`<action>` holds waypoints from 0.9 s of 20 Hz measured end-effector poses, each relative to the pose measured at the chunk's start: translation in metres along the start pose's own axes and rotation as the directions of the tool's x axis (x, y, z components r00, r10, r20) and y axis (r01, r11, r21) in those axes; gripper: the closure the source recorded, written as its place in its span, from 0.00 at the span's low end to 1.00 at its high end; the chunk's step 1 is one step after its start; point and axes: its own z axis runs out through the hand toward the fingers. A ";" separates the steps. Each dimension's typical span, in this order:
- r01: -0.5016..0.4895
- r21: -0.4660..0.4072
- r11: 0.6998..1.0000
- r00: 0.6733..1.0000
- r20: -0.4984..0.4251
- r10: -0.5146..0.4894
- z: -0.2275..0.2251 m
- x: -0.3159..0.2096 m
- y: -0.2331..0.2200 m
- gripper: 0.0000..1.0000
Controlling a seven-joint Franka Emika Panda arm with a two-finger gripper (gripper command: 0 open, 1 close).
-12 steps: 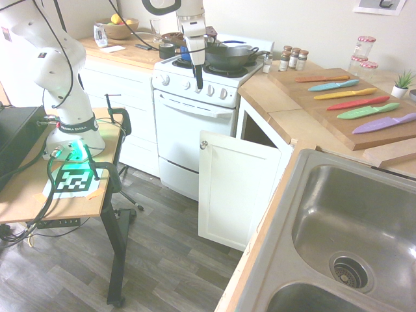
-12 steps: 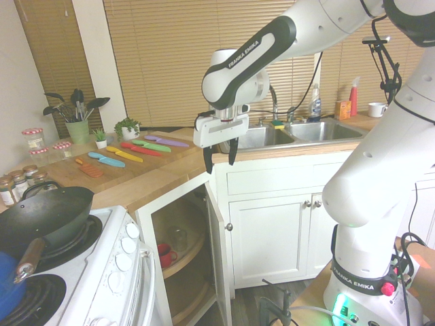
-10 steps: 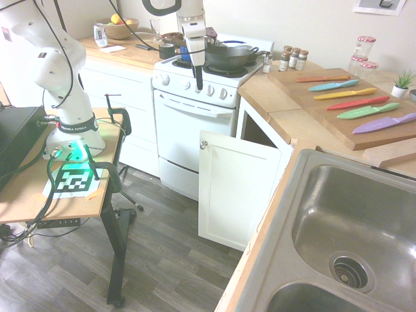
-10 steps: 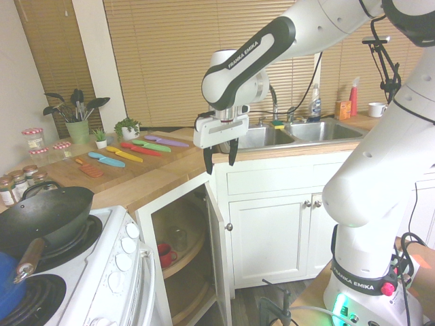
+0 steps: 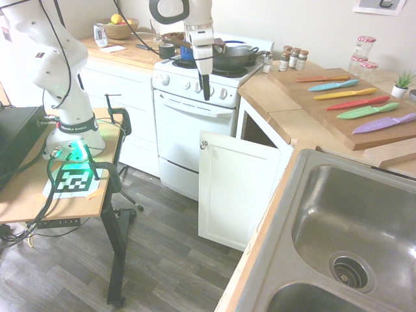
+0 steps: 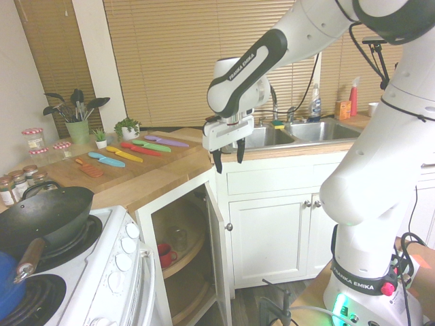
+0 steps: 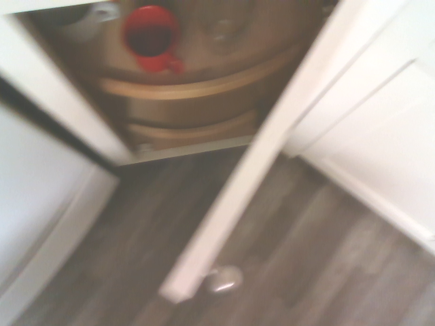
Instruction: Close the cabinet
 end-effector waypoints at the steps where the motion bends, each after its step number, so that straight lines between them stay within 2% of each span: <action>1: -0.014 -0.009 1.000 1.000 -0.005 0.013 0.005 0.010 0.005 0.00; 5: -0.074 -0.017 0.997 0.997 -0.004 0.074 0.023 0.048 0.020 0.00; 18: -0.166 -0.039 0.985 0.981 0.096 0.169 0.151 0.073 0.017 0.00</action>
